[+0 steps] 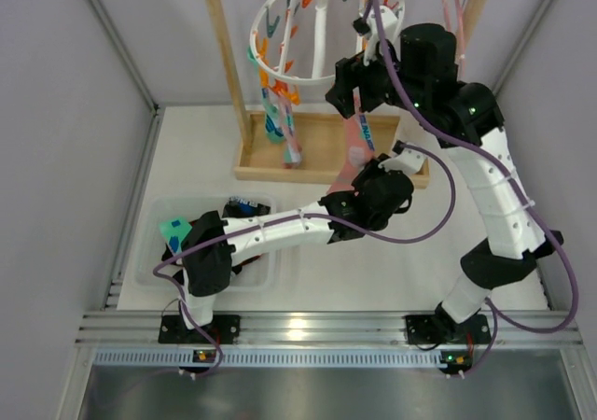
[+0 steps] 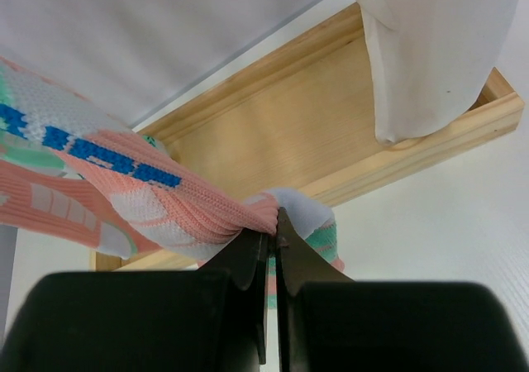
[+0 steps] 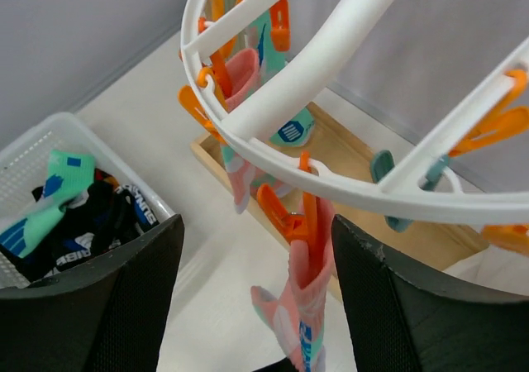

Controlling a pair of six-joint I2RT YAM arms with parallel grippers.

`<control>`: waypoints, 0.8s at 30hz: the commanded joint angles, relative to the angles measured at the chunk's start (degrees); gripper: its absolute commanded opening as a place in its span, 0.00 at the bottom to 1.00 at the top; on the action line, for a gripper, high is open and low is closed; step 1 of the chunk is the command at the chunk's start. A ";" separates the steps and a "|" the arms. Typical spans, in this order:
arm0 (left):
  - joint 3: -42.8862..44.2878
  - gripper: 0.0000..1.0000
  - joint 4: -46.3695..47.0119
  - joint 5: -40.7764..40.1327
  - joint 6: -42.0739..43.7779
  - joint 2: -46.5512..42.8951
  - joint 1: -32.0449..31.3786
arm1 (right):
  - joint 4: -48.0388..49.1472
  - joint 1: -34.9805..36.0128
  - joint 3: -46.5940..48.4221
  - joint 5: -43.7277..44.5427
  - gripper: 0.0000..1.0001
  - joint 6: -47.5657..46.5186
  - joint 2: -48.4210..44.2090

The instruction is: Remove the socks clipped to the hanger

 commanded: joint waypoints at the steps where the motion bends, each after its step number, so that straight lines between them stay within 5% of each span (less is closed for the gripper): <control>1: 1.13 0.00 0.94 -0.96 1.01 -0.77 -0.53 | -0.25 1.13 2.52 1.28 0.68 -3.48 2.96; 19: 0.87 0.00 1.02 -0.43 1.27 -1.83 -0.79 | 8.88 4.72 -4.42 12.35 0.61 -8.31 3.76; 24: 1.05 0.00 1.02 -0.34 1.19 -2.09 -0.79 | 12.49 6.40 -6.44 15.16 0.51 -8.67 3.15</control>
